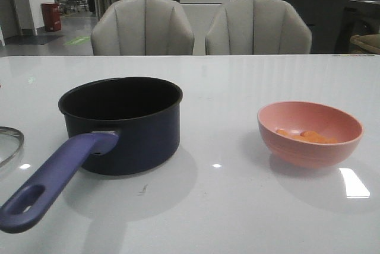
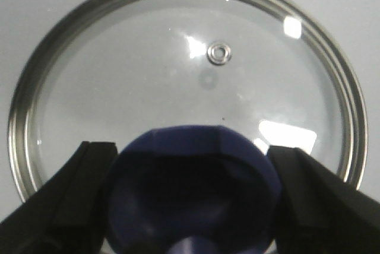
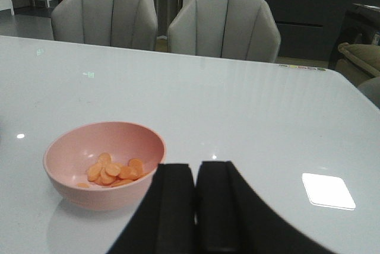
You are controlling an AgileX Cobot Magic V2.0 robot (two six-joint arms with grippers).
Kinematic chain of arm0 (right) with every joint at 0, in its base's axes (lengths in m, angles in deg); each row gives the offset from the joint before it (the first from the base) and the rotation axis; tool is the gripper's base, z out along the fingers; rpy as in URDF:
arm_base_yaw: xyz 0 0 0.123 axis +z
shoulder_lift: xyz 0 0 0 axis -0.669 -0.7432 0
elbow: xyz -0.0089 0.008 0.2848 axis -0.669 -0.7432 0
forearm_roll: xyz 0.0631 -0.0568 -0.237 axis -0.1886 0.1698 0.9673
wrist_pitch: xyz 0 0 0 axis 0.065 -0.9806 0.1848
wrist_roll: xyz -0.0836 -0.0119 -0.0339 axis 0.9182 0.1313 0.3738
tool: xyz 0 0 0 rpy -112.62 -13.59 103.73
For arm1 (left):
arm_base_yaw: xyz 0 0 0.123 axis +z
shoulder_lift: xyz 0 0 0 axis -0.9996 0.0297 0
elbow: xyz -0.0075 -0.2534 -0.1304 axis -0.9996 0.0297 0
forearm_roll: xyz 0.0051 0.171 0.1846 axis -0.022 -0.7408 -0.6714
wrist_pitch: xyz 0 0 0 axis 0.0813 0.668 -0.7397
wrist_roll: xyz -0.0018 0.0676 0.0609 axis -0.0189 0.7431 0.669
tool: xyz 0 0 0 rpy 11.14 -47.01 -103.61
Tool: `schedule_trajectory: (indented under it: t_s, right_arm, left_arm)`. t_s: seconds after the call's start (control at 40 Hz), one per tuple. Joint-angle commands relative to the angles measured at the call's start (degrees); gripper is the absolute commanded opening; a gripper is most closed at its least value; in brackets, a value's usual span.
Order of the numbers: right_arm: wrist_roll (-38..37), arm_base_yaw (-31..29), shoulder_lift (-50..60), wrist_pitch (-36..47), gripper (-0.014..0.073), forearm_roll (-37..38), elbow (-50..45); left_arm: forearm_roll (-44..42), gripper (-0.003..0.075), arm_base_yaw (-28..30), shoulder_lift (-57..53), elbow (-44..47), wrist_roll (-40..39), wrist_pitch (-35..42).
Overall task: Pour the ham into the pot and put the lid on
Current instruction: 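Set the glass lid on the table beside the saucepan, release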
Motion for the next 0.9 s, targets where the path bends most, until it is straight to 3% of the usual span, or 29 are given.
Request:
schedule_trajectory:
  t_s: [0.0, 0.1, 0.58, 0.65, 0.83, 0.88]
  right_arm:
    - [0.0, -0.3, 1.1, 4.4, 0.0148, 0.6, 0.3]
    - [0.0, -0.3, 1.1, 4.4, 0.0148, 0.6, 0.3]
    - [0.0, -0.3, 1.1, 4.4, 0.0148, 0.6, 0.3]
    - [0.0, -0.3, 1.1, 4.4, 0.0148, 0.6, 0.3]
    - [0.0, -0.3, 1.1, 4.4, 0.0148, 0.6, 0.3]
    - [0.0, -0.3, 1.1, 4.4, 0.0148, 0.6, 0.3]
  left_arm:
    - [0.6, 0.0333, -0.3, -1.9, -1.4, -0.1, -0.5]
    - [0.5, 0.0368, -0.3, -1.0, -1.5, -0.1, -1.9]
    - [0.2, 0.0373, -0.9, -0.5, -1.7, -0.1, -1.6]
    - [0.2, 0.0418, -0.9, -0.5, -1.7, -0.1, -1.4]
    - [0.2, 0.0631, -0.9, -0.5, -1.7, -0.1, -1.6]
    - [0.2, 0.0648, -0.9, -0.5, -1.7, -0.1, -1.3]
